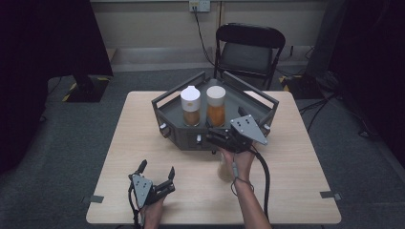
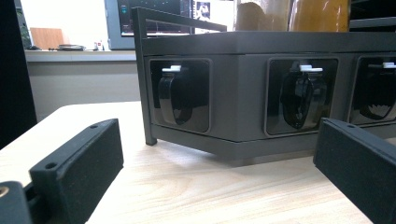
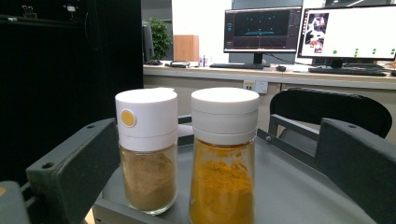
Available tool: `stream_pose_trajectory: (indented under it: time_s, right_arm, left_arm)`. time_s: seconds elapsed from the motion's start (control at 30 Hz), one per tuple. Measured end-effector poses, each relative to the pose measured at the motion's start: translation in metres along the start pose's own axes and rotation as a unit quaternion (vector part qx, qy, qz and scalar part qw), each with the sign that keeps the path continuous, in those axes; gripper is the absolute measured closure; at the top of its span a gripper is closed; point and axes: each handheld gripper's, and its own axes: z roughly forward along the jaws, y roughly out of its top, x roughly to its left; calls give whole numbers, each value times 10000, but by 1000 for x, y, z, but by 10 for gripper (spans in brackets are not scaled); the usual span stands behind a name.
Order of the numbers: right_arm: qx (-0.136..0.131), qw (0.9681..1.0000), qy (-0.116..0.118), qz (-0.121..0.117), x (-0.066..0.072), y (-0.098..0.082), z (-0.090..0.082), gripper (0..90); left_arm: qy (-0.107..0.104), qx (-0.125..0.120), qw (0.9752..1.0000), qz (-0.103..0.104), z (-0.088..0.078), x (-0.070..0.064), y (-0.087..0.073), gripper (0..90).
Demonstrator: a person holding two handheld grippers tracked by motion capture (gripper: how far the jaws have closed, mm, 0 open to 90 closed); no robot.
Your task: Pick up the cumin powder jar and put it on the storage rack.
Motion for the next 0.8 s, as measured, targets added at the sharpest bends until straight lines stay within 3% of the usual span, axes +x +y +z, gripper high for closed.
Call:
stream_pose_trajectory:
  time_s: [0.8]
  right_arm:
    - [-187,9998,-4,-28,-2,-14,-30,0]
  left_arm:
    - [1,1,10000,4,0,0,0,11]
